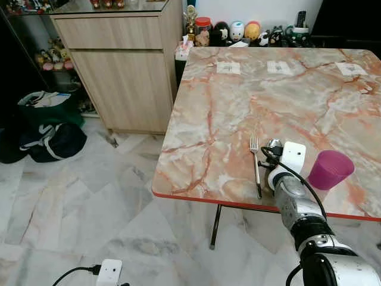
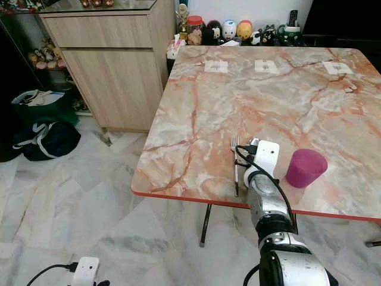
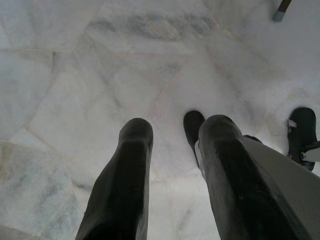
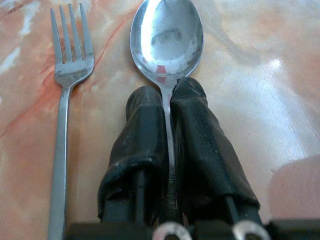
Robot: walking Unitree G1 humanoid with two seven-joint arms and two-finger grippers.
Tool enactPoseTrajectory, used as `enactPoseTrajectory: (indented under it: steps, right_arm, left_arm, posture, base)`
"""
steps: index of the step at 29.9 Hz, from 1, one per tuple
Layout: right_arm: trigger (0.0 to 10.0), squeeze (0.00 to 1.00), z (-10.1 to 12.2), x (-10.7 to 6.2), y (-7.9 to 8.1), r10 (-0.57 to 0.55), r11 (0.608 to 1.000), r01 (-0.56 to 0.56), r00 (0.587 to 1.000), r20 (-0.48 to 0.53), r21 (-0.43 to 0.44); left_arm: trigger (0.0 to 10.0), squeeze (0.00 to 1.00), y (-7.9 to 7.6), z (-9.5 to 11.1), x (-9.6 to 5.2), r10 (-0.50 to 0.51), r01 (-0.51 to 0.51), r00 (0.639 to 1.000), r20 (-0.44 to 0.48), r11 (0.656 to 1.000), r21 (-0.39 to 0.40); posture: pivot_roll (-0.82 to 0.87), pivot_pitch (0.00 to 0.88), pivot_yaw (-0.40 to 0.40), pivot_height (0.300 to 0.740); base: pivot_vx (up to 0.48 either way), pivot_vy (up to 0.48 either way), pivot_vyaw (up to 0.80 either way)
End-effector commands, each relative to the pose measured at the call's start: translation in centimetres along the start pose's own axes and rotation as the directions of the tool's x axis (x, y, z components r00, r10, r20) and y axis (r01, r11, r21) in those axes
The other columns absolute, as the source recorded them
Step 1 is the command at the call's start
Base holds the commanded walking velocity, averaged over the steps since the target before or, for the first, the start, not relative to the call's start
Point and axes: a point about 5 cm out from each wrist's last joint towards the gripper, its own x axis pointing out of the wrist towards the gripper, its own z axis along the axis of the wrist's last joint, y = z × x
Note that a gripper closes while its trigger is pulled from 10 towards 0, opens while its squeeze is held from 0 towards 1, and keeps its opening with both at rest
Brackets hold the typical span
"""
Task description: Setting the table
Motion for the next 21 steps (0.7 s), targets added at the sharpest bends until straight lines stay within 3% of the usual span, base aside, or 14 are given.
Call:
enactPoseTrajectory:
  steps: [1,6,11,12,14,15,16,21]
  right_arm:
    - [0.0,0.0,-2.4,-0.3,0.0,-0.003,1.0,0.002,0.996,-0.086,-0.014]
    - [0.0,0.0,-2.0,-0.3,-0.2,-0.029,0.999,0.027,0.998,-0.051,-0.04]
    - [0.0,0.0,0.0,-0.4,0.0,-0.03,0.998,0.035,0.995,0.1,-0.059]
    - [1.7,0.0,0.4,-0.4,0.1,-0.022,0.998,0.028,0.991,0.13,-0.05]
    - [1.7,0.0,0.9,-0.5,0.2,-0.014,0.999,0.021,0.987,0.162,-0.04]
    - [10.0,0.0,1.4,-0.6,0.4,-0.009,0.998,0.02,0.98,0.197,-0.053]
    - [10.0,0.0,2.4,-0.8,0.6,0.003,0.996,0.021,0.962,0.272,-0.085]
    - [10.0,0.0,3.9,-1.4,1.3,0.041,0.993,0.006,0.921,0.387,-0.12]
  left_arm:
    - [10.0,0.0,0.6,-1.0,-0.3,0.017,-0.017,0.999,-0.039,1.0,-0.003]
    - [10.0,0.0,1.4,-1.4,-0.5,0.024,-0.025,0.999,-0.045,1.0,-0.007]
    - [10.0,0.0,1.8,-1.6,-0.6,0.029,-0.029,0.998,-0.049,1.0,-0.005]
    - [10.0,0.0,1.7,-1.6,-0.6,0.029,-0.029,0.998,-0.049,1.0,-0.005]
    - [10.0,0.0,1.7,-1.6,-0.6,0.028,-0.028,0.998,-0.049,1.0,-0.005]
    - [10.0,0.0,1.6,-1.6,-0.6,0.027,-0.027,0.998,-0.05,1.0,-0.006]
    - [10.0,0.0,1.2,-1.7,-0.5,0.023,-0.023,0.998,-0.051,1.0,-0.006]
    - [10.0,0.0,0.0,-1.7,-0.4,0.012,-0.013,0.999,-0.049,1.0,-0.004]
  posture:
    - [-0.03,0.085,0.033,0.74]
    - [-0.03,0.085,0.032,0.74]
    - [-0.03,0.084,0.033,0.74]
    - [-0.03,0.084,0.033,0.74]
    - [-0.03,0.085,0.033,0.74]
    - [-0.03,0.084,0.032,0.74]
    - [-0.03,0.083,0.031,0.74]
    - [-0.03,0.083,0.029,0.74]
  base:
    - [0.0,0.0,0.0]
    - [0.0,0.0,0.0]
    - [0.0,0.0,0.0]
    - [0.0,0.0,0.0]
    - [0.0,0.0,0.0]
    - [0.0,0.0,0.0]
    - [0.0,0.0,0.0]
    - [0.0,0.0,0.0]
